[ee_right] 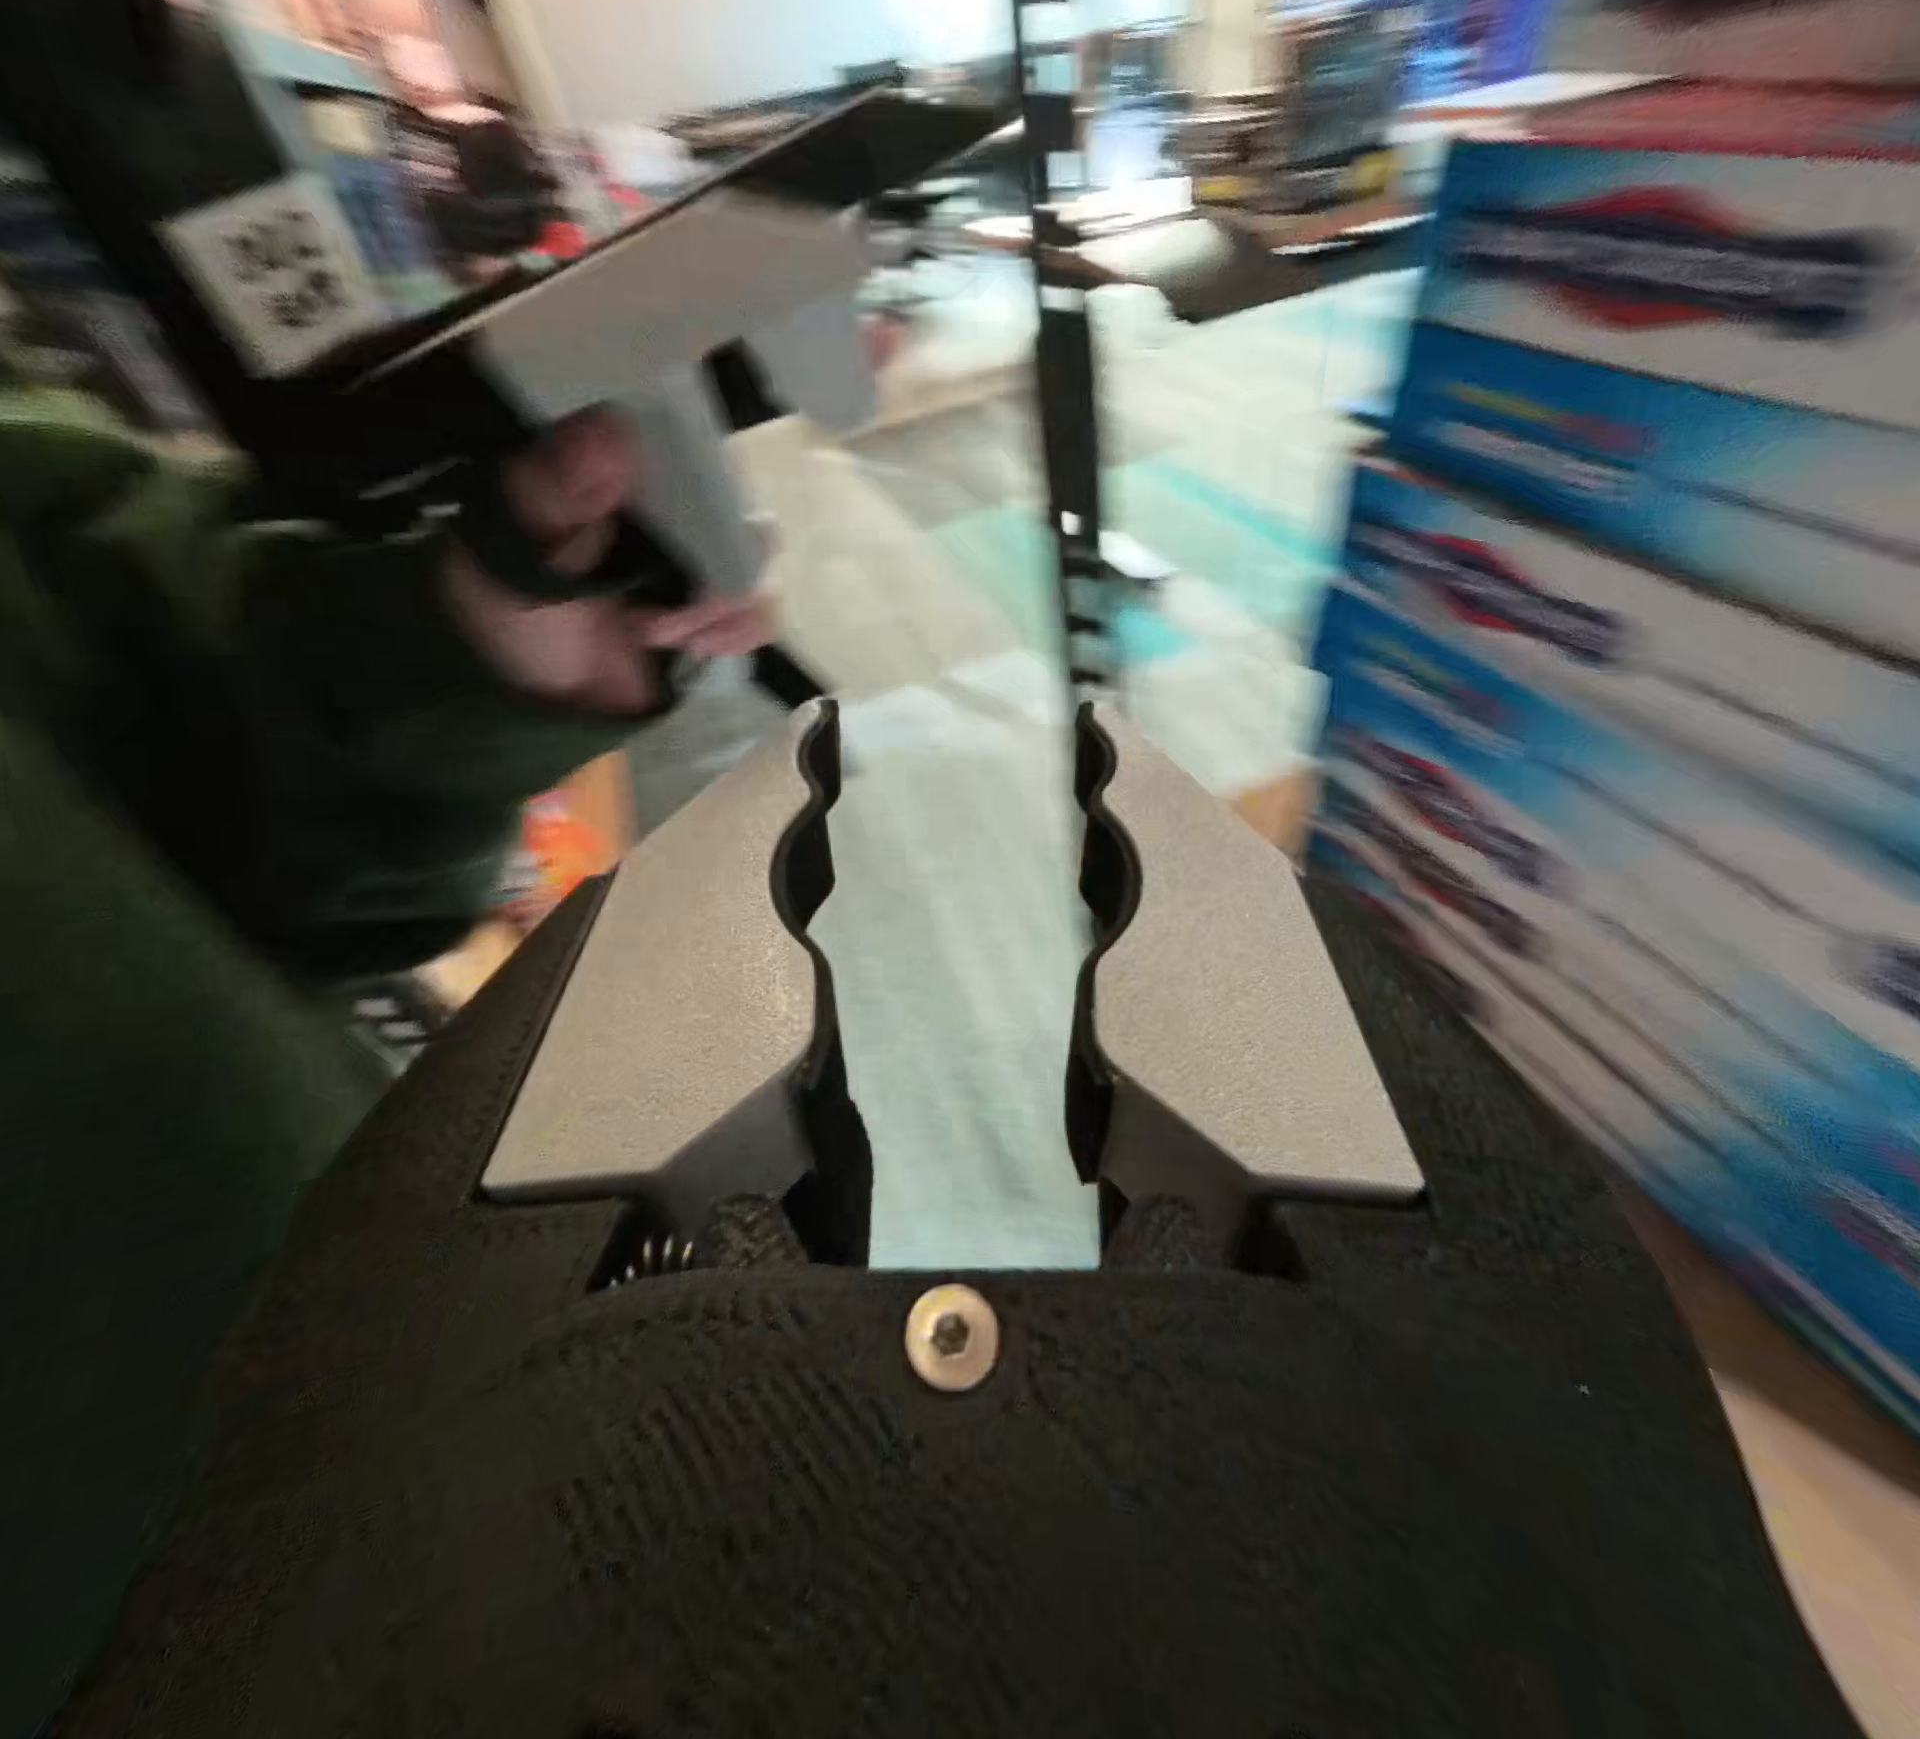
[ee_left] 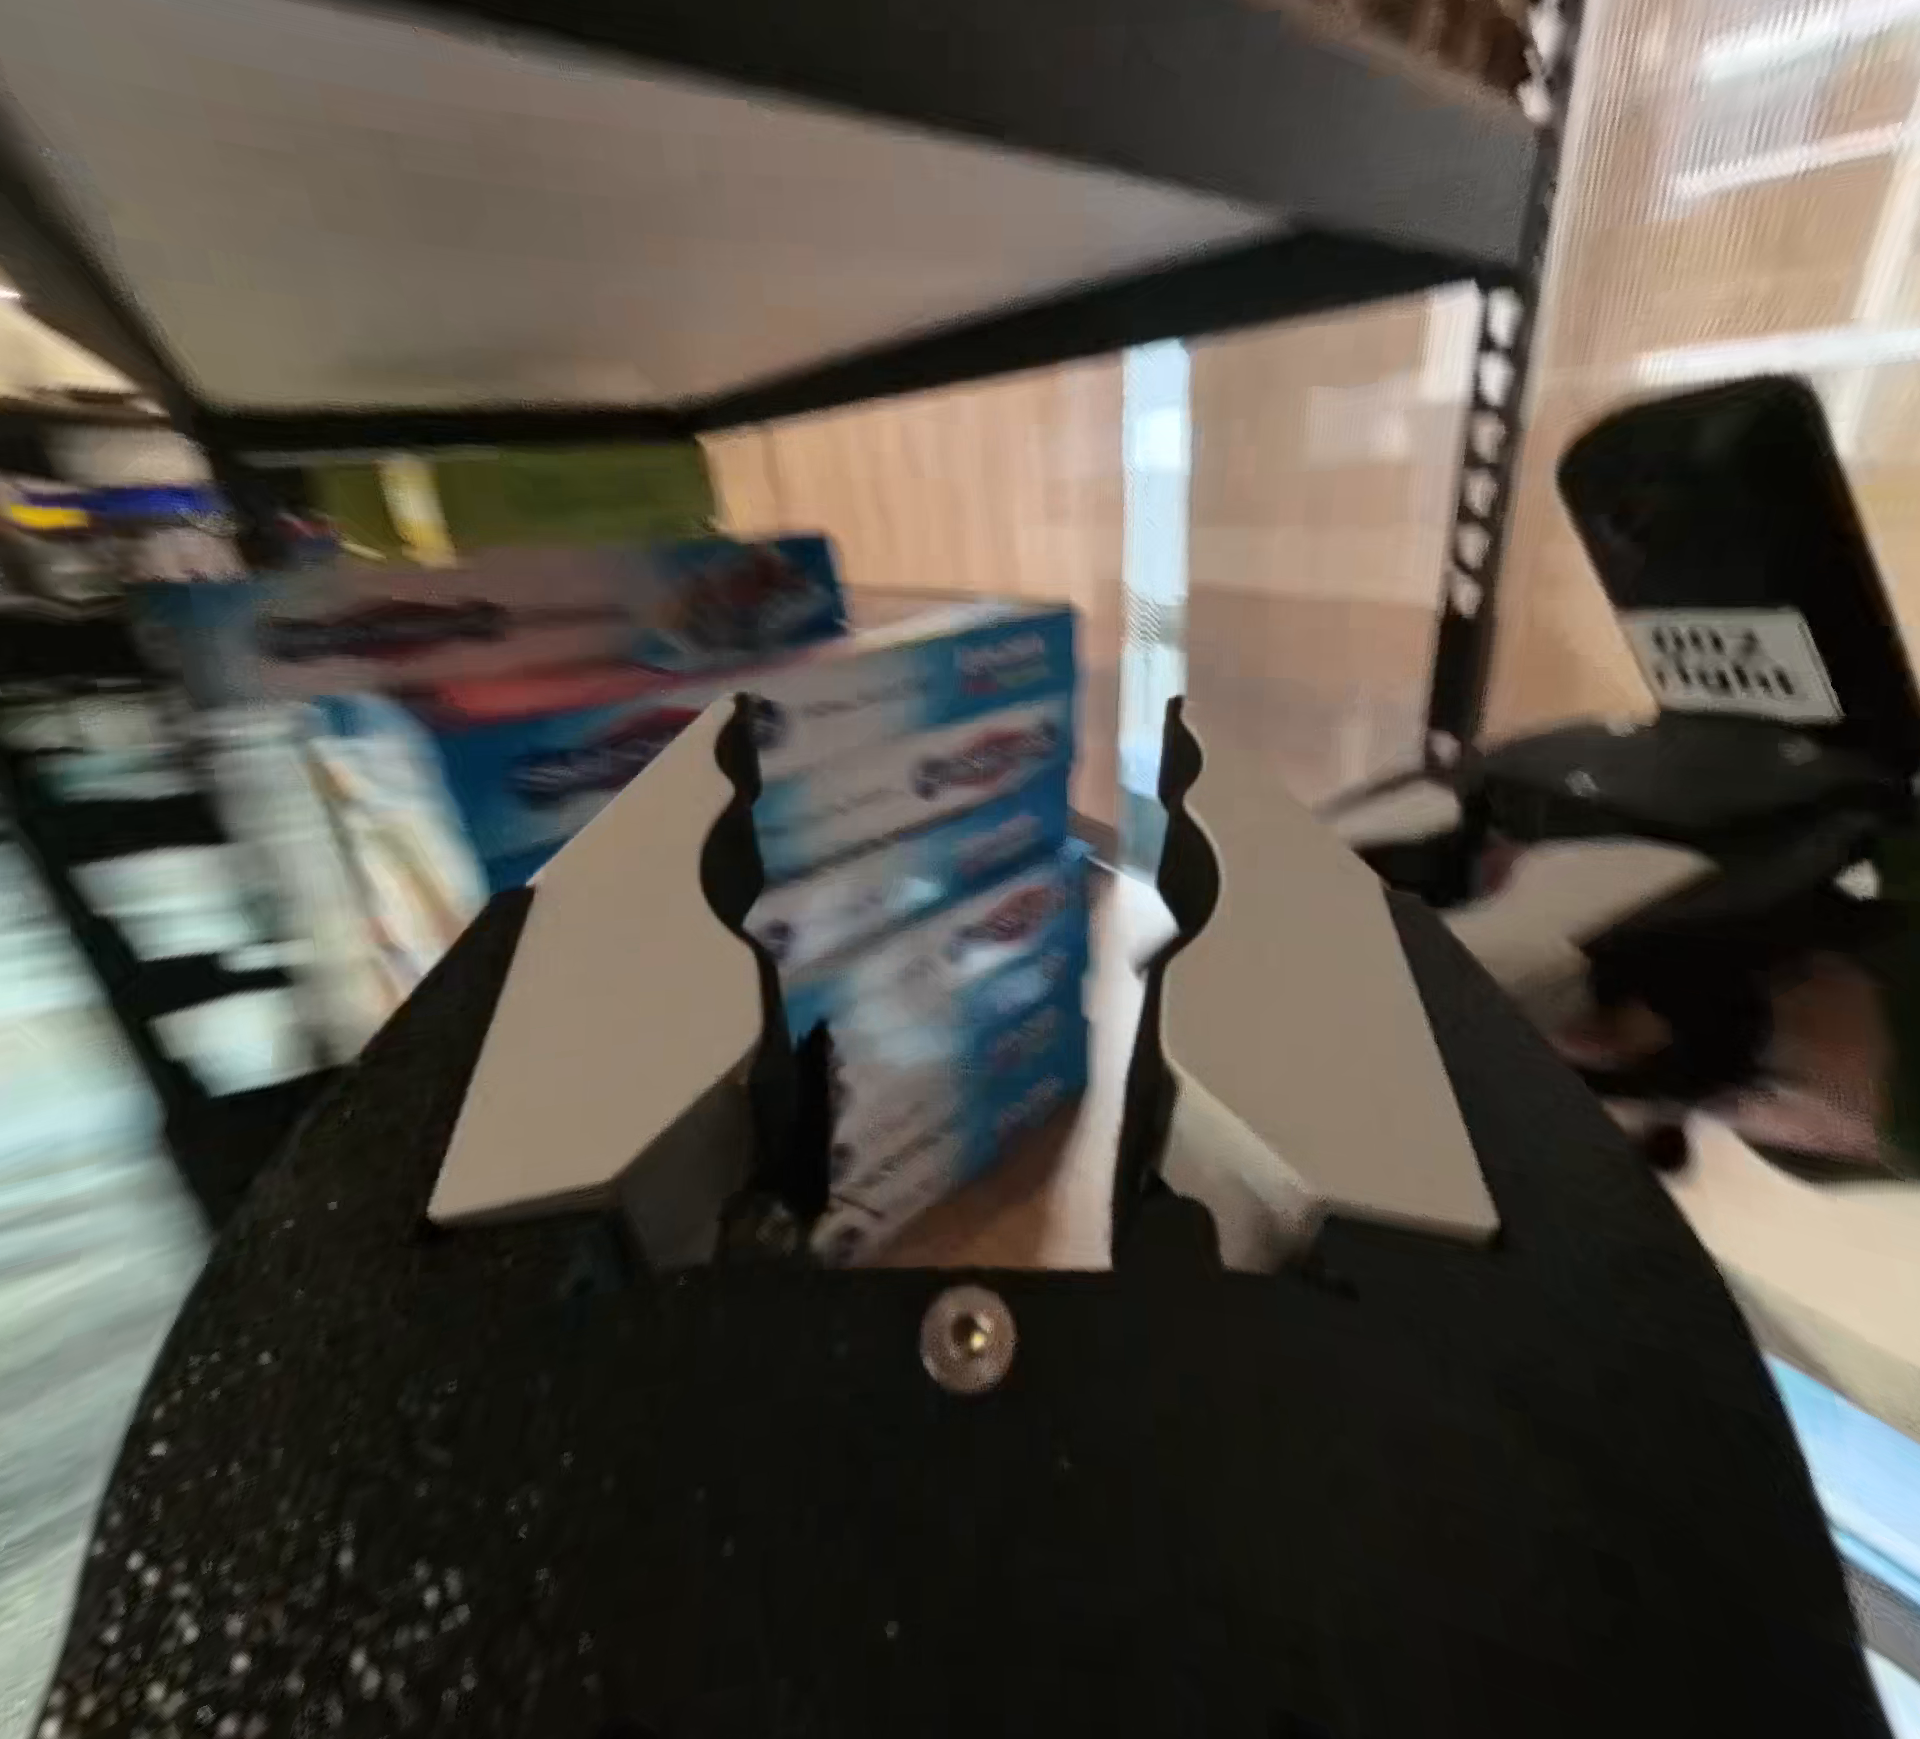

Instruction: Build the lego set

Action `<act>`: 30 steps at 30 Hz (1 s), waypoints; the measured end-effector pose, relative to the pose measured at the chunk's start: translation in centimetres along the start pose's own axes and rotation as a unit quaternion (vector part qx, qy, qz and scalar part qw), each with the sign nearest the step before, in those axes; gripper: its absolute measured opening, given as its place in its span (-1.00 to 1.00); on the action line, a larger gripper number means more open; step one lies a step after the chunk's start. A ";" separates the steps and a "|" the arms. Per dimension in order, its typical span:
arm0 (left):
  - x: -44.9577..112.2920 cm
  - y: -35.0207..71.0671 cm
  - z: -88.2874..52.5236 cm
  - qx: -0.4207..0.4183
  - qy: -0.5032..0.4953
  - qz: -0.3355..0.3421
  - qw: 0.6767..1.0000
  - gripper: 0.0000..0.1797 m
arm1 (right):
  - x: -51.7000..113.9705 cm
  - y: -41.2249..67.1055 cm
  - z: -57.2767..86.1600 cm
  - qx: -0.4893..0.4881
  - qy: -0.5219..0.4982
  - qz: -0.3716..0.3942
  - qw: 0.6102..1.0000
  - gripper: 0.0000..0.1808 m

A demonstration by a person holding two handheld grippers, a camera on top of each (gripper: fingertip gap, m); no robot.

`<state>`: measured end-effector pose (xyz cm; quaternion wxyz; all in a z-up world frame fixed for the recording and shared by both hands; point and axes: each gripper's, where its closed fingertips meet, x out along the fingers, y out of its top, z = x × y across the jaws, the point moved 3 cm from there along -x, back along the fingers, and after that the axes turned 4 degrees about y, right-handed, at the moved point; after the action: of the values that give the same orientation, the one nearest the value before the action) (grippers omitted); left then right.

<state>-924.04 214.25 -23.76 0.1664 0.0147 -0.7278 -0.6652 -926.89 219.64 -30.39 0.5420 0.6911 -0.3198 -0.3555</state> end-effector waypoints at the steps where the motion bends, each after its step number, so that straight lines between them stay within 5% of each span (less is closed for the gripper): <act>1: -1.6 1.5 -3.1 0.002 0.027 0.022 0.999 -0.16 | 2.7 0.5 -2.2 0.005 0.051 -0.001 0.999 -0.51; 6: -9.7 7.9 -24.2 0.069 0.182 0.092 0.977 -0.14 | 19.4 3.9 -9.2 -0.070 0.161 0.007 0.984 -0.53; 14: -19.0 15.2 -48.9 0.131 0.354 0.072 0.923 -0.09 | 39.3 13.3 -5.6 -0.198 0.005 0.026 0.980 -0.60; 17: -20.5 14.9 -51.0 0.117 0.377 0.080 0.915 -0.10 | 42.1 16.9 -1.4 -0.144 -0.001 0.055 0.988 -0.63; 24: -11.6 9.7 -52.8 0.047 0.291 0.041 0.955 -0.14 | 44.3 21.2 4.6 -0.121 -0.039 0.099 0.987 -0.60; 30: -3.3 2.9 -58.6 -0.049 0.174 0.001 0.984 -0.14 | 45.2 19.9 11.8 -0.147 -0.144 0.063 0.977 -0.60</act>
<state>-904.97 158.98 -18.22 0.2920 0.1209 -0.6543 -0.6871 -913.37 171.96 -19.37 0.6076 0.5239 -0.3813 -0.4594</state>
